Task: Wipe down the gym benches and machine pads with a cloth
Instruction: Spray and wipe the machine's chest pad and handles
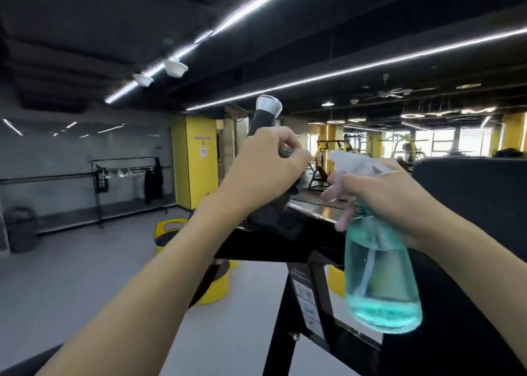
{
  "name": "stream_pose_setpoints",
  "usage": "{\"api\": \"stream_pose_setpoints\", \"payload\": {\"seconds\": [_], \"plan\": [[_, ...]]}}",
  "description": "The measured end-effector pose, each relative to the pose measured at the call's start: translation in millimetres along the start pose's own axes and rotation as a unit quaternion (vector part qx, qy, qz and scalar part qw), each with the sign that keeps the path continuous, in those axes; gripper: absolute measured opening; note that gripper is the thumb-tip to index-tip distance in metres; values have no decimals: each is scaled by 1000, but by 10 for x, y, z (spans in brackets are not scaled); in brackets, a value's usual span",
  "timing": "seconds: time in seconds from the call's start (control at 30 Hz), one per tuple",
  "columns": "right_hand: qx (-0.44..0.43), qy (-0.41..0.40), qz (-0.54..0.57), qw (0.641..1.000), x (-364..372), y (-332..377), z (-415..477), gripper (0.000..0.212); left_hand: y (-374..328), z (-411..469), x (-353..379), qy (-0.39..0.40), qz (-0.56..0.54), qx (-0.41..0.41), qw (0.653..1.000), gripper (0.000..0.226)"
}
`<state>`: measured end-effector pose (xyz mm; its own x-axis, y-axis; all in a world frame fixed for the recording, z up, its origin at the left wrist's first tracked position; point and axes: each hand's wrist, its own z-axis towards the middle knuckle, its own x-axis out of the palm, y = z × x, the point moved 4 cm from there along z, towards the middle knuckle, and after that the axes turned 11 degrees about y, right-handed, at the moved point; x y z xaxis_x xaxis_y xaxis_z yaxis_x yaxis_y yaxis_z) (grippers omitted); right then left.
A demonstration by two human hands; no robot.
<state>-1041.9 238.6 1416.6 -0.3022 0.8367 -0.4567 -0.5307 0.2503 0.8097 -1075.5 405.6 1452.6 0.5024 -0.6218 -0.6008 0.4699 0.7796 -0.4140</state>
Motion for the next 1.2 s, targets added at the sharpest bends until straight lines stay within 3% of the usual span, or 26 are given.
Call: {"api": "stream_pose_setpoints", "payload": {"seconds": [0.1, 0.13, 0.2, 0.3, 0.37, 0.47, 0.57, 0.7, 0.83, 0.93, 1.07, 1.2], "plan": [[-9, 38, -25, 999, 198, 192, 64, 25, 177, -52, -575, -89, -36, -27, 995, 16], [-3, 46, -28, 999, 260, 238, 86, 25, 303, -41, -727, -86, -42, -55, 994, 15], [10, 58, -28, 998, 362, 343, 137, 24, 606, 20, -807, 53, -22, -142, 988, 17], [30, 51, -13, 998, 463, 471, 228, 33, 973, -52, -594, 287, -104, -235, 923, 42], [31, 42, -17, 998, 472, 530, 284, 39, 1022, -100, -457, 345, -142, -228, 899, 48], [31, 27, -45, 998, 470, 614, 355, 36, 1050, -73, -427, 357, -148, -206, 899, 53], [36, 28, -52, 998, 479, 646, 393, 22, 1101, -38, -442, 353, -126, -193, 907, 64], [50, 75, -78, 993, 581, 558, 328, 34, 1070, -34, -470, 337, -126, -179, 916, 66], [49, 115, -87, 988, 659, 477, 213, 12, 1034, -48, -472, 340, -142, -180, 912, 66], [75, 141, -67, 985, 743, 367, 156, 26, 1005, -72, -469, 318, -140, -184, 919, 62], [76, 141, -72, 985, 798, 233, 106, 23, 951, -88, -470, 239, -136, -191, 942, 42], [81, 122, -46, 988, 693, 47, 149, 23, 688, -138, -436, 41, -72, -159, 984, 18]]}}
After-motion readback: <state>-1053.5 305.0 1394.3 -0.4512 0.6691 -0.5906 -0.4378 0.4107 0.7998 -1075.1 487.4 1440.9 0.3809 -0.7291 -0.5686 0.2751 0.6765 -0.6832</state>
